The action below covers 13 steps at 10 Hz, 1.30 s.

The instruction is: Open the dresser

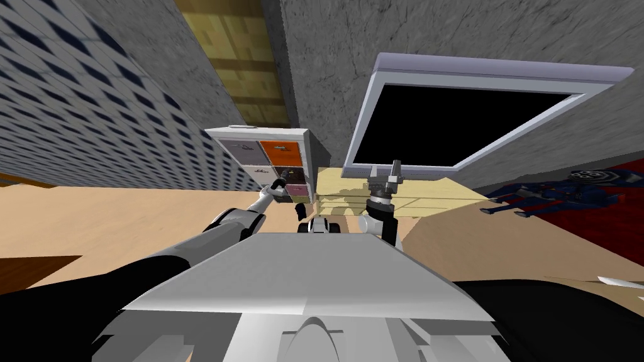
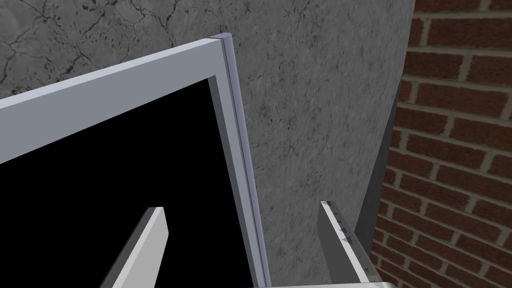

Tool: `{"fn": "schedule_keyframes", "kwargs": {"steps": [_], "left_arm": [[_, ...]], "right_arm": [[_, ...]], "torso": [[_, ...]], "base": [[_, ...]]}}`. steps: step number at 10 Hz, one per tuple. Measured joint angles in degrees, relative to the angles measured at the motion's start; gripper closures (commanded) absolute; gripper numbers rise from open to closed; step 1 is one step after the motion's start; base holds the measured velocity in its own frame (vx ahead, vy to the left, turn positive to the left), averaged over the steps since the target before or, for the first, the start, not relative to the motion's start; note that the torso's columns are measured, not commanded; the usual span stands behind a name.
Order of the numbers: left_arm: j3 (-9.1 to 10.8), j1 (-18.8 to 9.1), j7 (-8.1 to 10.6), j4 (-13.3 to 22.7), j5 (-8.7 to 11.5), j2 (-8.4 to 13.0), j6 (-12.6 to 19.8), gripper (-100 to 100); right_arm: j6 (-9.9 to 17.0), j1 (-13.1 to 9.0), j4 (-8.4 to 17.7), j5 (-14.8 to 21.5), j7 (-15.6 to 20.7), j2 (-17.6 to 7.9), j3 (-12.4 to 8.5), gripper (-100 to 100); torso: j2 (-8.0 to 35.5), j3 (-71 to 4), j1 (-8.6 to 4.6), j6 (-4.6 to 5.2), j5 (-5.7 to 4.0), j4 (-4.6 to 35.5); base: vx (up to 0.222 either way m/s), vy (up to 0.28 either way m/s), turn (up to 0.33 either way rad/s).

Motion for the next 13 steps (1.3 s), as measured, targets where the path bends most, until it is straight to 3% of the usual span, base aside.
{"fn": "schedule_keyframes", "kwargs": {"steps": [1, 3, 8, 9, 11, 13], "left_arm": [[0.00, 0.01, -0.01, 0.01, 0.00, 0.00, -0.03, 100], [0.00, 0.53, 0.00, 0.17, 0.04, -0.18, 0.45, 100], [-0.82, 0.21, 0.57, -0.86, 0.27, 0.28, 1.05, 100], [-0.88, 0.40, 0.57, -0.74, 0.27, 0.20, 1.19, 100], [-0.04, 2.77, 0.61, -2.11, 2.01, 1.45, 0.64, 100], [2.01, 6.65, -0.06, -6.11, 3.98, 3.33, 1.65, 100]], "right_arm": [[0.00, 0.00, 0.00, 0.00, 0.00, 0.00, 0.00, 0], [0.00, 0.01, 0.00, 0.00, 0.00, 0.00, 0.00, 0], [0.00, -0.02, 0.00, 0.00, 0.00, 0.01, 0.01, 0], [0.00, -0.01, 0.00, 0.00, 0.00, 0.00, 0.01, 0], [0.00, 0.00, 0.00, 0.00, 0.00, 0.01, 0.01, 0], [0.00, -0.01, 0.00, 0.00, 0.00, 0.01, 0.01, 0]], "torso": [[-0.03, -0.02, -0.04, 0.01, -0.02, -0.01], [-0.08, -0.03, -0.02, 0.20, -0.15, 0.27], [0.26, 0.16, -0.14, 0.09, -0.14, 0.25], [0.01, 0.03, -0.11, 0.07, -0.16, 0.24], [0.09, 0.05, 0.27, -0.44, -0.08, 0.13], [0.24, 0.15, 0.42, -0.40, 0.02, 0.10]], "base": [[0.092, 0.002, -0.034], [-0.040, 0.000, 0.037], [-0.166, -0.007, 0.021], [-0.055, -0.031, -0.466], [-0.058, -0.042, -0.116], [-0.049, -0.022, -0.200]]}}
